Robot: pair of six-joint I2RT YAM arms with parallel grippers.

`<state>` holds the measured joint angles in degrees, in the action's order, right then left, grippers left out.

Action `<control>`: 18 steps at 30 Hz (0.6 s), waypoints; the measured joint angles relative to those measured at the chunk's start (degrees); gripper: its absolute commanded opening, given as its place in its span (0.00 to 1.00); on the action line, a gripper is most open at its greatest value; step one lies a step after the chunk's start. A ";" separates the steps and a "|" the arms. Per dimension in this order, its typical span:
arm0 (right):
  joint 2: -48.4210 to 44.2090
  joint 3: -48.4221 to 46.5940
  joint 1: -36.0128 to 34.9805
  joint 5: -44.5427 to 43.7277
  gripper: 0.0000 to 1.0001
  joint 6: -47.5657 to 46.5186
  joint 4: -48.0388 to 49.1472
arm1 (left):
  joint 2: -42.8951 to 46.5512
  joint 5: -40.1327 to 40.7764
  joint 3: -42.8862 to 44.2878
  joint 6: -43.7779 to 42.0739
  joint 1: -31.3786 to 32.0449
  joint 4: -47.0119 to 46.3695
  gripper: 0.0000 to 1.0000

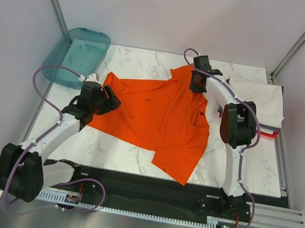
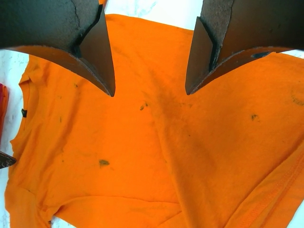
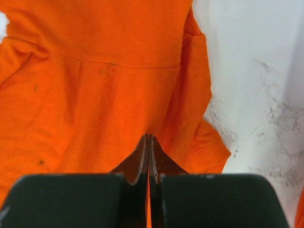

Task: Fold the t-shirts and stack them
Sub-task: Flatten the tshirt out

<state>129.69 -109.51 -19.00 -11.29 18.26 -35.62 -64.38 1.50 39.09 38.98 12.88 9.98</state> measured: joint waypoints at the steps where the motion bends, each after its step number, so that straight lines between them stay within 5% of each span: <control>1: 0.90 -0.68 0.13 0.07 0.00 0.00 -0.22 | -0.59 0.07 0.00 0.00 0.00 -0.20 0.67; 18: 15.26 -19.21 4.59 0.17 0.00 1.27 -4.52 | -8.39 4.42 0.00 0.00 -0.50 -2.14 0.68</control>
<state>144.94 -128.73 -14.41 -11.11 19.53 -40.14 -72.77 5.91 39.09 38.98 12.38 7.84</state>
